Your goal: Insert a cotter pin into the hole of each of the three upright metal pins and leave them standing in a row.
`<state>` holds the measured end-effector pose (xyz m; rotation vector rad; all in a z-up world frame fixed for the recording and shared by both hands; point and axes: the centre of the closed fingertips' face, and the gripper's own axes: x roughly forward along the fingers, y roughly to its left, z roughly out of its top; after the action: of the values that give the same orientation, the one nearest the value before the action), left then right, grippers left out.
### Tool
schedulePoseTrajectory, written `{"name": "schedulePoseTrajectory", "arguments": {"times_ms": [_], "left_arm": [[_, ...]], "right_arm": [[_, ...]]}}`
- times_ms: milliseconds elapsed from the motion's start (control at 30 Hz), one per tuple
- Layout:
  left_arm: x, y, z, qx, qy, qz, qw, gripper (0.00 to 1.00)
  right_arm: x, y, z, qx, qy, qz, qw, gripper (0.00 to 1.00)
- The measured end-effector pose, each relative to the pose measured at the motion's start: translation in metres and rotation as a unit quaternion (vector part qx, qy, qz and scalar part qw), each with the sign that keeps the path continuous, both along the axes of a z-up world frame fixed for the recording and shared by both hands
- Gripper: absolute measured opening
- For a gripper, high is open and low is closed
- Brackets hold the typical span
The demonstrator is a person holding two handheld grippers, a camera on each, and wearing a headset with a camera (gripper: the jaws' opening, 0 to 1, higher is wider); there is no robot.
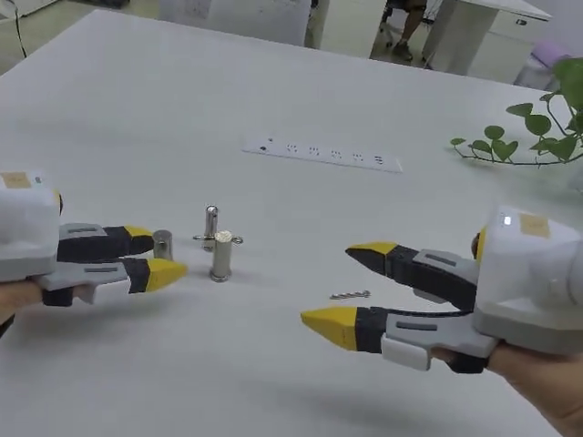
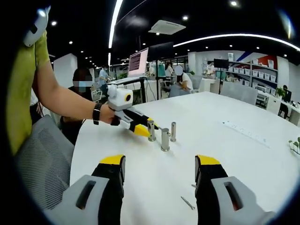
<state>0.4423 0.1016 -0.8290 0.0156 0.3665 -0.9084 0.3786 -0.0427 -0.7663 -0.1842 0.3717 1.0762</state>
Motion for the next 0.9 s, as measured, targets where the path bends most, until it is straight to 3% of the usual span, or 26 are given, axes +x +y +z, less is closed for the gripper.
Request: {"name": "schedulePoseTrajectory", "arguments": {"times_ms": [200,600,900], "left_arm": [[0.0043,-0.0007,-0.0048,0.01,-0.003,-0.003,0.9999,0.22],[0.007,-0.0045,-0.0052,0.008,-0.015,-0.007,0.9998,0.13],[0.0001,-0.0069,-0.0034,0.014,-0.021,-0.03,0.9992,0.11]], "right_arm": [[-0.0001,-0.0026,0.0002,-0.001,0.0,-0.003,1.0,0.65],[-0.0018,-0.0067,-0.0027,-0.004,0.005,-0.008,0.9999,0.65],[-0.0065,-0.0094,-0.0087,-0.007,0.015,-0.009,0.9998,0.64]]}}
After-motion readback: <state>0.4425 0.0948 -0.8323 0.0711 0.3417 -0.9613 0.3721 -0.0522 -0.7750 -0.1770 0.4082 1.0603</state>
